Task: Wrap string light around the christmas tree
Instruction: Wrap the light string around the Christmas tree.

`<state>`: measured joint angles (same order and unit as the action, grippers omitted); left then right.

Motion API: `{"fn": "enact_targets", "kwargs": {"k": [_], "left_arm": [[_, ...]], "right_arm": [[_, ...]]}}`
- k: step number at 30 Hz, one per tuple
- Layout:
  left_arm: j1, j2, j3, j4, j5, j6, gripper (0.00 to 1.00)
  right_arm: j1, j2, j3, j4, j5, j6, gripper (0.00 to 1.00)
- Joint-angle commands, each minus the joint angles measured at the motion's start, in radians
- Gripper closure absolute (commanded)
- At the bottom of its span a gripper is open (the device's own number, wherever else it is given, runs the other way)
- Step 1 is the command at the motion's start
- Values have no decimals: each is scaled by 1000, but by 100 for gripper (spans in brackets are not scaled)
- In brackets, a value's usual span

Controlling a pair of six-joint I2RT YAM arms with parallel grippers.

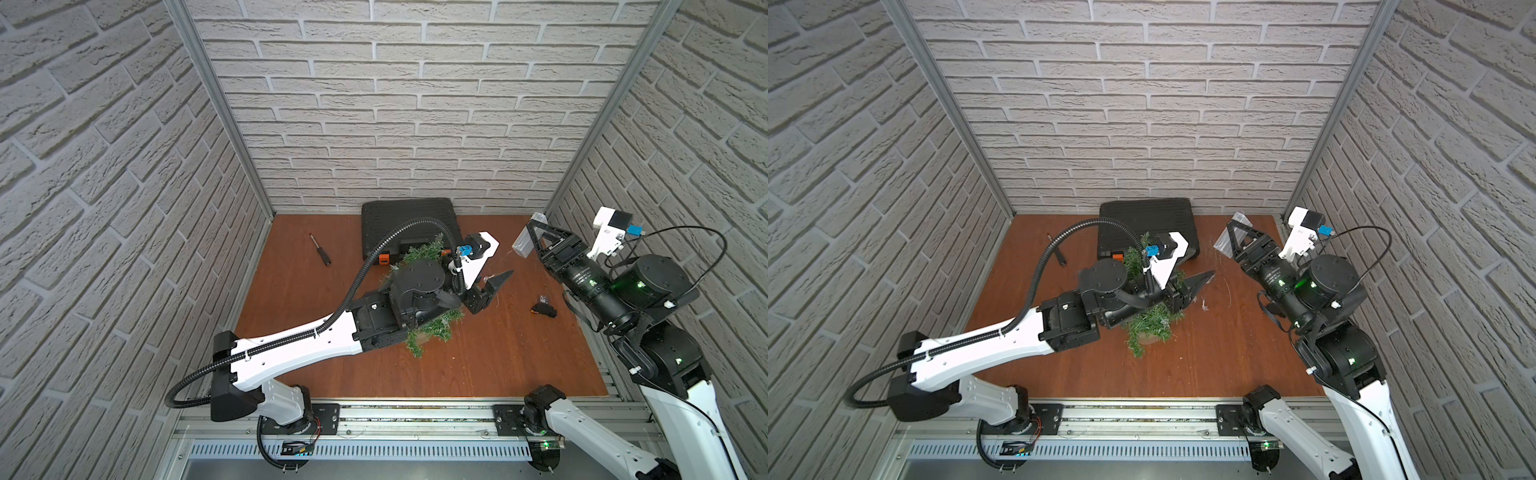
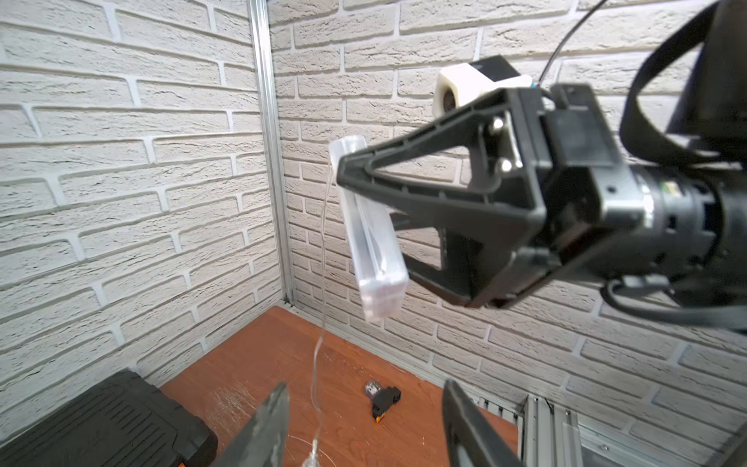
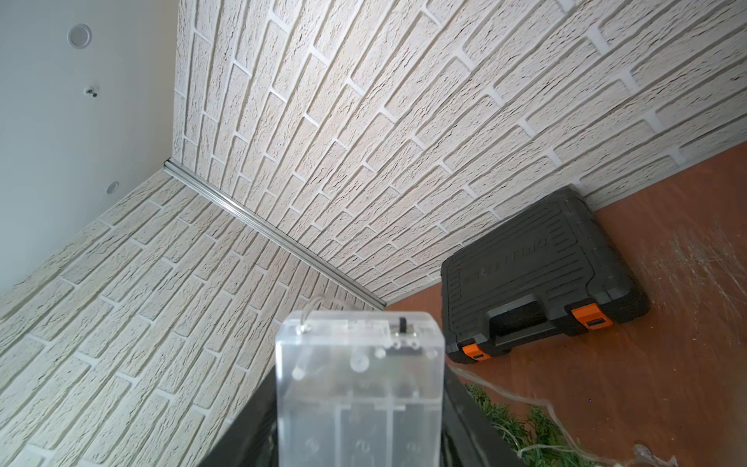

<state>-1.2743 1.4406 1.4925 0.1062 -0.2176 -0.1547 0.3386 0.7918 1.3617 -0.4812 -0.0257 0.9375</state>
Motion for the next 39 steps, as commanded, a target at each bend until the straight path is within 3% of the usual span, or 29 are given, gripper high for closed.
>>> {"fn": "enact_targets", "kwargs": {"k": [1, 13, 19, 23, 29, 32, 34, 37, 39], "left_arm": [[-4, 31, 55, 108, -14, -1, 46], [-4, 117, 143, 72, -28, 23, 55], [-4, 143, 164, 71, -49, 39, 64], [-4, 142, 163, 76, -48, 42, 79], [-4, 138, 162, 79, -52, 35, 81], [-4, 138, 162, 79, -51, 35, 83], [-5, 138, 165, 72, -51, 35, 84], [2, 133, 167, 58, -58, 34, 89], [20, 132, 171, 32, -47, 17, 93]], "right_arm": [[5, -7, -20, 61, -21, 23, 64], [5, 4, -44, 79, -45, 42, 63], [5, 3, -50, 75, -44, 40, 63], [6, 3, -54, 67, -32, 37, 63], [5, 6, -69, 72, -18, 37, 60], [5, 15, -70, 70, -17, 35, 54], [5, 17, -69, 67, -15, 31, 46], [5, 14, -67, 53, 7, 2, 25], [5, 0, -70, 25, 53, -21, 7]]}}
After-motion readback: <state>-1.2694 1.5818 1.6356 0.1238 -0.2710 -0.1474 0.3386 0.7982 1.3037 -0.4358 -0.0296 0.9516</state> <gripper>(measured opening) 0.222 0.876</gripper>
